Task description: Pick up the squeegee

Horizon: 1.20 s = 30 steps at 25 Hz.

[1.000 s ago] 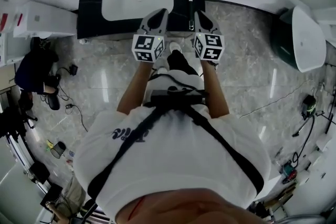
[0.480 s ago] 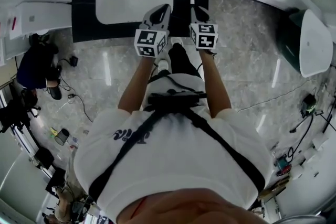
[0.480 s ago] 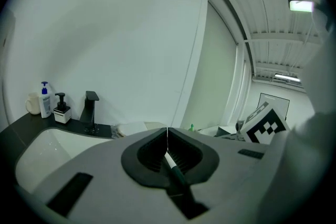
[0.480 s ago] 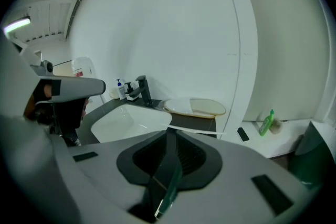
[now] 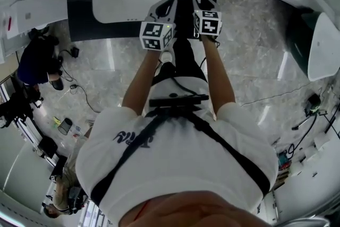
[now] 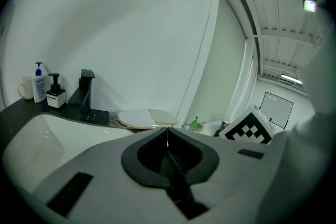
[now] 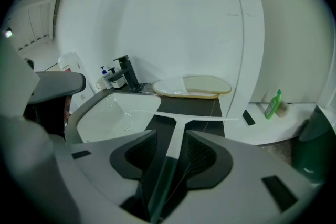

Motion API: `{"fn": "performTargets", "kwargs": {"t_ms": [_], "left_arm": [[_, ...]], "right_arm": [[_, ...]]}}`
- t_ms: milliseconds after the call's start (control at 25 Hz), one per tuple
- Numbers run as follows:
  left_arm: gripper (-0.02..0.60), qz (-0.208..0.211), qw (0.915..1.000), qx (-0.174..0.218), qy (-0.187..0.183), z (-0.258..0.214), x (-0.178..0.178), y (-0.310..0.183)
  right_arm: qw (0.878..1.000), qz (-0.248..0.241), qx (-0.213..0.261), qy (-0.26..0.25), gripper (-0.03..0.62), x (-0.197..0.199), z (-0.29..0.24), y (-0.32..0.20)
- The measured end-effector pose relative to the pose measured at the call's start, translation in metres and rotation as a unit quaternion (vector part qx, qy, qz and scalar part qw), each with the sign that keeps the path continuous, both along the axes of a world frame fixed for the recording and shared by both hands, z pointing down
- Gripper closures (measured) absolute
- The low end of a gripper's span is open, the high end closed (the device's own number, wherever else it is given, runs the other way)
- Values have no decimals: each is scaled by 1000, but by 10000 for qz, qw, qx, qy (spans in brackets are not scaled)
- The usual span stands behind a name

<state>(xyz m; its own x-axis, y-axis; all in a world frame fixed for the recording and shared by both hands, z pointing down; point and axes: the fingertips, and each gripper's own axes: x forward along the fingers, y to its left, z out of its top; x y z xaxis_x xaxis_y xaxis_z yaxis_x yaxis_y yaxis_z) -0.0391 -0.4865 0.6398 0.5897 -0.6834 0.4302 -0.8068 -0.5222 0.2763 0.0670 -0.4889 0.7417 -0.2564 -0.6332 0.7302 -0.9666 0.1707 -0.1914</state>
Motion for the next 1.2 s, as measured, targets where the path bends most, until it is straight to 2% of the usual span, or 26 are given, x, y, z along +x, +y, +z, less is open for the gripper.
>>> {"fn": "performTargets", "kwargs": {"t_ms": [480, 600, 760, 960, 1200], "left_arm": [[568, -93, 9997, -220, -57, 29, -1, -13], [568, -122, 9996, -251, -39, 31, -5, -9], [568, -241, 9994, -217, 104, 26, -14, -6], [568, -397, 9989, -205, 161, 18, -30, 1], [568, -504, 9981, -4, 347, -3, -50, 10]], "right_arm": [[9984, 216, -466, 251, 442, 0, 42, -21], [9973, 336, -576, 314, 462, 1, 50, -18], [9968, 586, -468, 275, 494, 5, 48, -18], [9968, 497, -413, 477, 497, 10, 45, -11], [9977, 501, -91, 440, 497, -1, 10, 0]]}}
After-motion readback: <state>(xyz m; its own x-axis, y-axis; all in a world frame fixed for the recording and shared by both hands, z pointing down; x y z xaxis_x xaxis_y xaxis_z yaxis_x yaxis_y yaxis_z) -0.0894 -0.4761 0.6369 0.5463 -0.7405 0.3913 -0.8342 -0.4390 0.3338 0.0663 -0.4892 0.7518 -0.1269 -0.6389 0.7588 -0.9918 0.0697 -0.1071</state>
